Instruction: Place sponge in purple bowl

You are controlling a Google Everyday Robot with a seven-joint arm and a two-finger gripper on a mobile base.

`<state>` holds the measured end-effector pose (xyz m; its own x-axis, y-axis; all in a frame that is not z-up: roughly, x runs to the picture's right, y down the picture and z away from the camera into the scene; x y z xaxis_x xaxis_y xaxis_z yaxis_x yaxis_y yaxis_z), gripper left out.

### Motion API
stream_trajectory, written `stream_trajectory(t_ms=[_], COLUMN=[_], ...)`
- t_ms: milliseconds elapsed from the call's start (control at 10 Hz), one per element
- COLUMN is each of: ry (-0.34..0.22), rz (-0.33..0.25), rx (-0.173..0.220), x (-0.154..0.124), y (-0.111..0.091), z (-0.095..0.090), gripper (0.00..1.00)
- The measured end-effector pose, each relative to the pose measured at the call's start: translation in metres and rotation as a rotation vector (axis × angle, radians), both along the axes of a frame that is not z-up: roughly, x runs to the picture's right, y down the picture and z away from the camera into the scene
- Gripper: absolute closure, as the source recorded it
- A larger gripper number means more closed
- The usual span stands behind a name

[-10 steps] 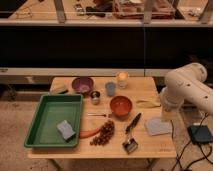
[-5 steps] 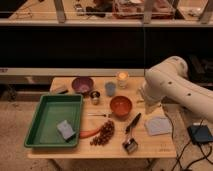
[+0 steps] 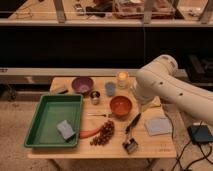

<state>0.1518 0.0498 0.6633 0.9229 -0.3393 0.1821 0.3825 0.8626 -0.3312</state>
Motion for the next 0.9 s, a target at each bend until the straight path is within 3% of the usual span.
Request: stream_trajectory(t_ms=[600,900], ry=[-0.007,-0.182], rz=[-0.005,-0.122], rx=[0.005,0.069], x=[-0.002,-0.034], y=[-0.002,-0.031], z=[0.001,0.001], gripper=[0.35,0.35])
